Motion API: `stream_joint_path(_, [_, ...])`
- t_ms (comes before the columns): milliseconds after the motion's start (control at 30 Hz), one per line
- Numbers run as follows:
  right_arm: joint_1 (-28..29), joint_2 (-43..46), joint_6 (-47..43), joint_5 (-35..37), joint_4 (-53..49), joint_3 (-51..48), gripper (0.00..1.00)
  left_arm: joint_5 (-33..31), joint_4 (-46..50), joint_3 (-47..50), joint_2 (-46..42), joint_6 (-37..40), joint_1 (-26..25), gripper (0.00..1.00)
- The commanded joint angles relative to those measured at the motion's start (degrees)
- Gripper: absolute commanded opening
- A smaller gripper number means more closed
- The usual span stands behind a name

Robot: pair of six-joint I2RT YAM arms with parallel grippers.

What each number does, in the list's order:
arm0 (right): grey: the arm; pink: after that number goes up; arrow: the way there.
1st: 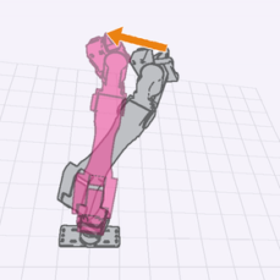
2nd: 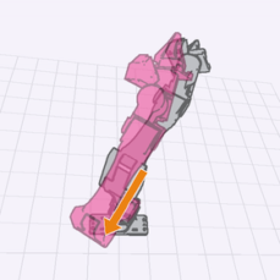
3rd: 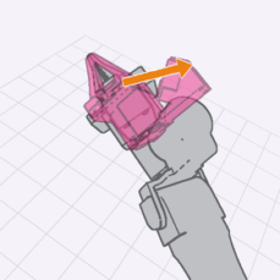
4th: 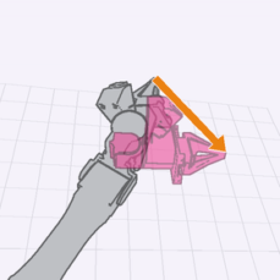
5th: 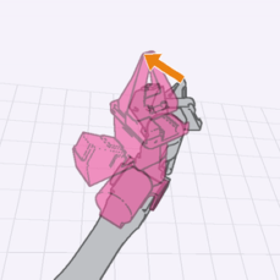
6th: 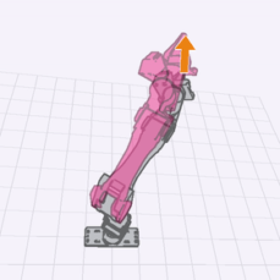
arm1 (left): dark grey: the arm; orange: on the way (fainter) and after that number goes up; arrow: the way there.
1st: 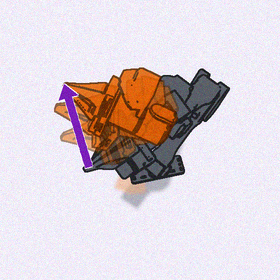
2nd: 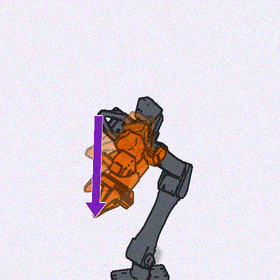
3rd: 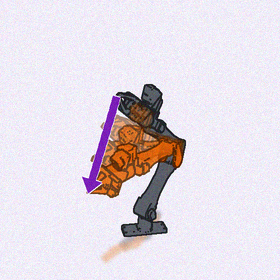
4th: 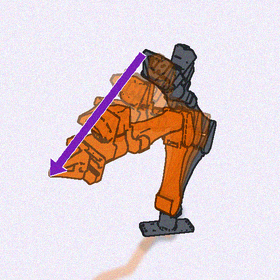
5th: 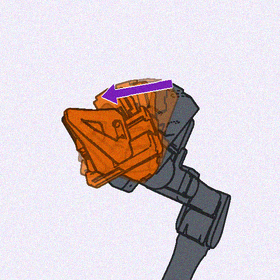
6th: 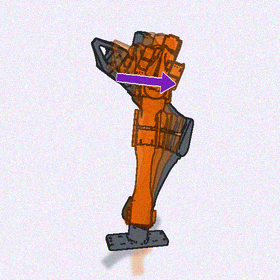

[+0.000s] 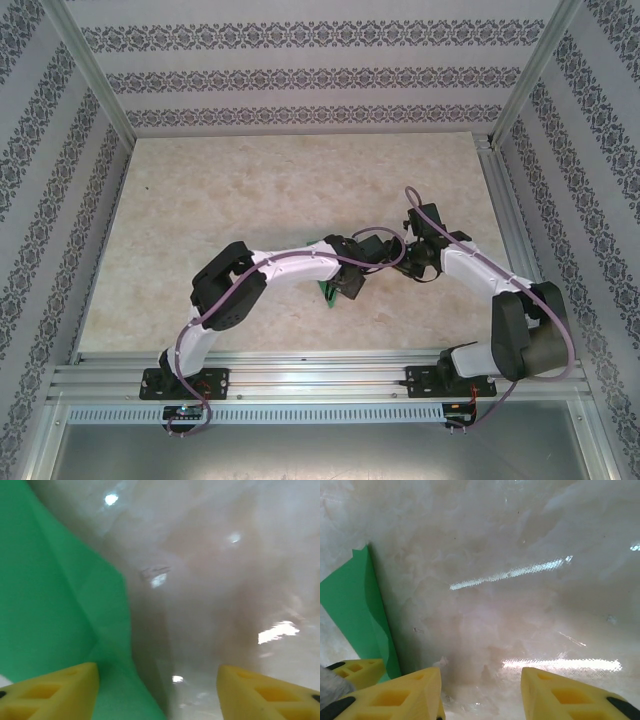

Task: Fold a paper plane with a square sheet of paper (fold left side to right side)
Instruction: Fold the wing for the fifth time at the center of the table.

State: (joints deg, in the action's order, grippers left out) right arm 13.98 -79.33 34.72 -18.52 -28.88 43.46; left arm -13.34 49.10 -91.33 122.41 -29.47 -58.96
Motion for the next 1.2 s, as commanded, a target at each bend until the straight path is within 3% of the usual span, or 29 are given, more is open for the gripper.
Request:
stream_joint_path(0, [-0.85,1.81,-1.54,-0.95,0.14,-1.07,0.46,-6.01,5.76,-2.02,0.29,-0.31,-0.19,0.55])
stream_joint_path(233, [-1.21,2.16,-1.75,-1.29,0.23,-1.71,0.45,-5.86,3.01,-0.03,-2.33,-0.44,0.22,0.27])
stream_joint_path(367, [-1.23,2.24,-2.07,-1.85,0.31,-2.06,0.45,-1.84,-2.49,5.85,-6.71,-1.35,2.21,0.16])
stream_joint_path(800, [-0.62,1.31,-1.37,-6.42,5.07,-4.30,0.44,22.72,-33.61,29.89,-21.56,-7.11,12.72,0.08])
stream_joint_path(1167, [3.67,-3.92,1.32,-9.87,12.75,-2.21,0.43,39.37,-54.61,39.43,-21.62,-10.49,18.56,0.06])
